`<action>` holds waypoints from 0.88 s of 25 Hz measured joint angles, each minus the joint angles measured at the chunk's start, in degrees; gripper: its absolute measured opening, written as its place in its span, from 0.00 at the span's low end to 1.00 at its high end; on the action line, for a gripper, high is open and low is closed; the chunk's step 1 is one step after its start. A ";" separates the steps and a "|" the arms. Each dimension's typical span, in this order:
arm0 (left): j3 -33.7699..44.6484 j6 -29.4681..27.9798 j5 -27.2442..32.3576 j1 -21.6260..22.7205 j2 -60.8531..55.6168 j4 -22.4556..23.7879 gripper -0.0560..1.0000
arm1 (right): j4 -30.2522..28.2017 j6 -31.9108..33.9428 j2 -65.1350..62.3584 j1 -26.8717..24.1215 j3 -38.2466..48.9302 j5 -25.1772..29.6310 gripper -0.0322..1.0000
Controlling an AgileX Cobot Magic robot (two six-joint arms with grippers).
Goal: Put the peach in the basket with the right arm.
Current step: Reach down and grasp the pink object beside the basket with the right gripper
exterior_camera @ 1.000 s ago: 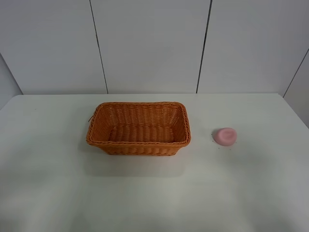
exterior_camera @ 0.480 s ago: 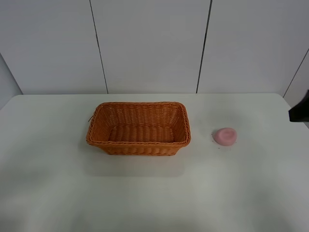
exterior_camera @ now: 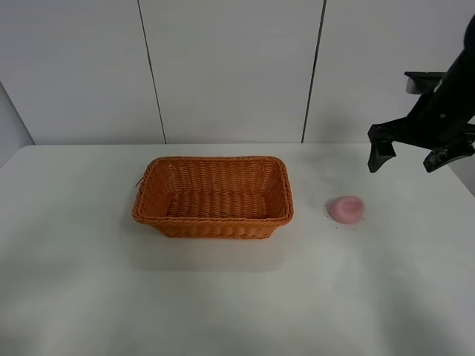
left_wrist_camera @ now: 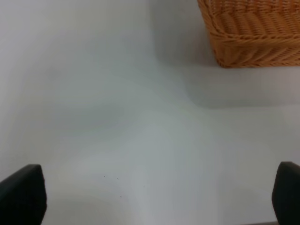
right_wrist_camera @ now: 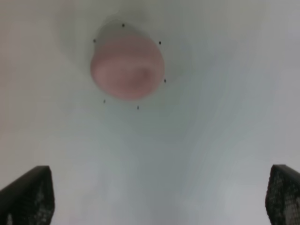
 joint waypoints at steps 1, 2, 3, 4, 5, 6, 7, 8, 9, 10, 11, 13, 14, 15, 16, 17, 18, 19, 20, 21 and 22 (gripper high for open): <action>0.00 0.00 0.00 0.00 0.00 0.00 0.99 | 0.05 0.00 2.74 0.00 -2.04 0.22 0.70; 0.00 0.00 0.00 0.00 0.00 0.00 0.99 | 0.05 0.00 5.24 0.00 -4.03 0.42 0.70; 0.00 0.00 0.00 0.00 0.00 0.00 0.99 | 0.05 0.00 7.15 0.00 -5.60 0.47 0.70; 0.00 0.00 0.00 0.00 0.00 0.00 0.99 | 0.30 0.00 9.19 0.00 -7.40 0.75 0.70; 0.00 0.00 0.00 0.00 0.00 0.00 0.99 | 0.52 0.00 11.00 0.16 -9.02 1.06 0.70; 0.00 0.00 0.00 0.00 0.00 0.00 0.99 | 0.85 0.00 12.29 0.28 -10.33 1.27 0.70; 0.00 0.00 0.00 0.00 0.00 0.00 0.99 | 1.30 0.00 13.53 0.47 -11.16 1.34 0.70; 0.00 0.00 0.00 0.00 0.00 0.00 0.99 | 1.56 -0.32 14.50 0.83 -11.85 1.34 0.70; 0.00 0.00 0.00 0.00 0.00 0.00 0.99 | 1.71 -0.39 15.19 1.23 -12.10 1.22 0.70; 0.00 0.00 0.00 0.00 0.00 0.00 0.99 | 1.78 -0.45 15.66 1.54 -12.17 1.22 0.70; 0.00 0.00 0.00 0.00 0.00 0.00 0.99 | 1.97 -0.55 16.13 1.82 -12.17 1.16 0.70; 0.00 0.00 0.00 0.00 0.00 0.00 0.99 | 1.96 -0.72 16.82 2.14 -12.22 1.09 0.70; 0.00 0.00 0.00 0.00 0.00 0.00 0.99 | 1.96 -1.09 17.26 2.14 -12.22 1.04 0.70; 0.00 0.00 0.00 0.00 0.00 0.00 0.99 | 1.96 -1.49 17.68 2.14 -12.22 0.99 0.70; 0.00 0.00 0.00 0.00 0.00 0.00 0.99 | 1.96 -1.62 18.19 2.14 -12.22 0.91 0.70; 0.00 0.00 0.00 0.00 0.00 0.00 0.99 | 1.96 -1.72 18.58 2.14 -12.22 0.64 0.70; 0.00 0.00 0.00 0.00 0.00 0.00 0.99 | 1.96 -1.77 19.10 2.14 -12.22 0.08 0.70; 0.00 0.00 0.00 0.00 0.00 0.00 0.99 | 1.96 -1.82 19.63 2.14 -12.22 -0.39 0.70; 0.00 0.00 0.00 0.00 0.00 0.00 0.99 | 1.96 -1.87 20.14 2.14 -12.22 -0.64 0.70; 0.00 0.00 0.00 0.00 0.00 0.00 0.99 | 1.96 -1.87 20.60 2.14 -12.22 -0.93 0.70; 0.00 0.00 0.00 0.00 0.00 0.00 0.99 | 1.98 -1.87 21.21 2.14 -12.22 -1.40 0.70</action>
